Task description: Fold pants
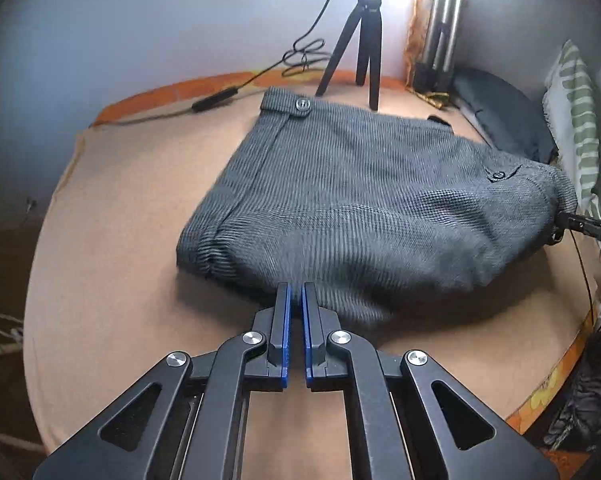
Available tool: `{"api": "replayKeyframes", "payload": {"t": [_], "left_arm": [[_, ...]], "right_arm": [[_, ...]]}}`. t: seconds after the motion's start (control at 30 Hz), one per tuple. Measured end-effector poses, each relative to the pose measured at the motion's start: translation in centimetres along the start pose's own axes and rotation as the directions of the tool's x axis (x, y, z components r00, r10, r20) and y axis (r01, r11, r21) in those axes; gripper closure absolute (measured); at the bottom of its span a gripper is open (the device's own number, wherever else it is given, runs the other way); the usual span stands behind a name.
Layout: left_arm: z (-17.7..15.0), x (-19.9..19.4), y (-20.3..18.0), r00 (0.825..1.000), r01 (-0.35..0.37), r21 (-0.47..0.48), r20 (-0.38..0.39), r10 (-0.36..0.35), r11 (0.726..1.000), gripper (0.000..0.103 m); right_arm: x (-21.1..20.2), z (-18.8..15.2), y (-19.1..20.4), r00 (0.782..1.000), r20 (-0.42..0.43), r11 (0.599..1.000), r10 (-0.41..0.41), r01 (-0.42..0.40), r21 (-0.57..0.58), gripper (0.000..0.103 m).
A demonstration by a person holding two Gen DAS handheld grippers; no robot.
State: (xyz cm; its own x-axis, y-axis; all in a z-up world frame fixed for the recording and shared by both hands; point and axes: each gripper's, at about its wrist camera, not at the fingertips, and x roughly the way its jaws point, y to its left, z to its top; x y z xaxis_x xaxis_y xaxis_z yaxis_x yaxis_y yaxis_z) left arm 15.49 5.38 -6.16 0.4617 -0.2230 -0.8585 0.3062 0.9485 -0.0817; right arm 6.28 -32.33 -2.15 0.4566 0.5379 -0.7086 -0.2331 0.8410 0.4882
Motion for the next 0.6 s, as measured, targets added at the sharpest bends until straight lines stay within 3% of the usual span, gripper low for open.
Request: {"api": "replayKeyframes", "payload": {"t": [0.07,0.2,0.3,0.37,0.4,0.47,0.6], "left_arm": [[-0.9,-0.5,0.5,1.000,-0.008,-0.027,0.010,0.008,1.000,0.099],[-2.6,-0.7,0.6,0.999,0.042,-0.058,0.008,-0.041,0.997,0.098],[-3.3,-0.3,-0.1,0.999,0.053,-0.069,-0.003,-0.054,0.996,0.085],[-3.2,-0.3,-0.8,0.998,0.069,-0.065,0.011,-0.069,0.995,0.083],[-2.9,-0.2,-1.3,0.998,0.064,-0.054,0.022,-0.063,0.996,0.083],[-2.5,-0.2,-2.3,0.998,0.057,-0.018,0.042,-0.056,0.998,0.083],[-0.6,0.3,-4.9,0.994,0.088,0.042,0.066,-0.090,0.995,0.083]], "right_arm": [[0.2,-0.5,0.3,1.000,-0.021,1.000,-0.005,0.005,-0.010,0.091],[0.2,-0.7,0.5,0.999,-0.032,0.999,-0.035,0.034,-0.034,0.089],[0.6,-0.9,0.6,0.996,-0.064,0.998,-0.057,0.054,-0.044,0.079],[0.8,-1.1,0.4,0.995,-0.084,0.998,-0.062,0.059,-0.033,0.077],[0.7,-1.3,0.3,0.995,-0.083,0.999,-0.049,0.048,-0.021,0.075],[0.4,-1.4,0.1,0.997,-0.077,1.000,-0.019,0.020,0.010,0.061],[-0.4,-1.1,-0.9,0.998,-0.042,0.996,0.040,-0.037,0.081,0.058]]}}
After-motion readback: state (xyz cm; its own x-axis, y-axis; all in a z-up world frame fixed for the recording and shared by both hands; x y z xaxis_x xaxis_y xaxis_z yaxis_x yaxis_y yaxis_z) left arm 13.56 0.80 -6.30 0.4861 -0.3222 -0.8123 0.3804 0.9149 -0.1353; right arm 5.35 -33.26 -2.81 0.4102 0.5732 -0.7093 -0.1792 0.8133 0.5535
